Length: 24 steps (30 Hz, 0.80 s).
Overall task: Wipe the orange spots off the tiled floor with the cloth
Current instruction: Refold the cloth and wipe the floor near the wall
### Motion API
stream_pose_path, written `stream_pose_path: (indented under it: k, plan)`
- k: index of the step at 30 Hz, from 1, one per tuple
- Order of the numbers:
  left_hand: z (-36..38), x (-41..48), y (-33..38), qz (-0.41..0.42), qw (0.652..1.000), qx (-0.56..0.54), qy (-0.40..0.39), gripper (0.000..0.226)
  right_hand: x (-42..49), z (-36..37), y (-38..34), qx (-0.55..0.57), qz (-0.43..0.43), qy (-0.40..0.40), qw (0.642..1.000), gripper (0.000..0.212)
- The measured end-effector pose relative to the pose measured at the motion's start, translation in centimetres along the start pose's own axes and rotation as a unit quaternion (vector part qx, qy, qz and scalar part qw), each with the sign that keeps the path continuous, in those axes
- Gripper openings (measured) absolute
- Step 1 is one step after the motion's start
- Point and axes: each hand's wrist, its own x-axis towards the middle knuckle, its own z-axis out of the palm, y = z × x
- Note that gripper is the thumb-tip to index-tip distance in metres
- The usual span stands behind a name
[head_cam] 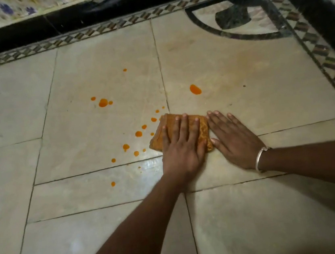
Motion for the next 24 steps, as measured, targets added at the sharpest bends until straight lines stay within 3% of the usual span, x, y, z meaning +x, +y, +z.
stream_pose_path:
  k: [4, 10, 13, 18, 24]
  plan:
    - [-0.3, 1.7, -1.9, -0.053, 0.998, 0.015, 0.005, 0.068, -0.2, 0.3, 0.3, -0.007, -0.003, 0.006, 1.000, 0.068]
    - [0.0, -6.0, 0.8, -0.146, 0.989, 0.002, 0.029, 0.068, -0.1, 0.0, 0.1, -0.011, -0.004, 0.002, 1.000, 0.069]
    - [0.5, -7.6, 3.6, -0.146, 0.989, 0.001, 0.009, 0.070, -0.2, 0.0, 0.0, -0.011, -0.005, 0.001, 1.000, 0.069]
    - [0.0, -1.0, 1.6, -0.038, 0.999, 0.016, 0.008, 0.067, 0.1, 0.1, 0.2, -0.022, 0.003, 0.012, 1.000, 0.067]
    - [-0.6, -0.7, -4.3, -0.125, 0.992, 0.001, 0.006, 0.068, -0.1, 0.3, 0.1, -0.024, 0.000, 0.006, 1.000, 0.068]
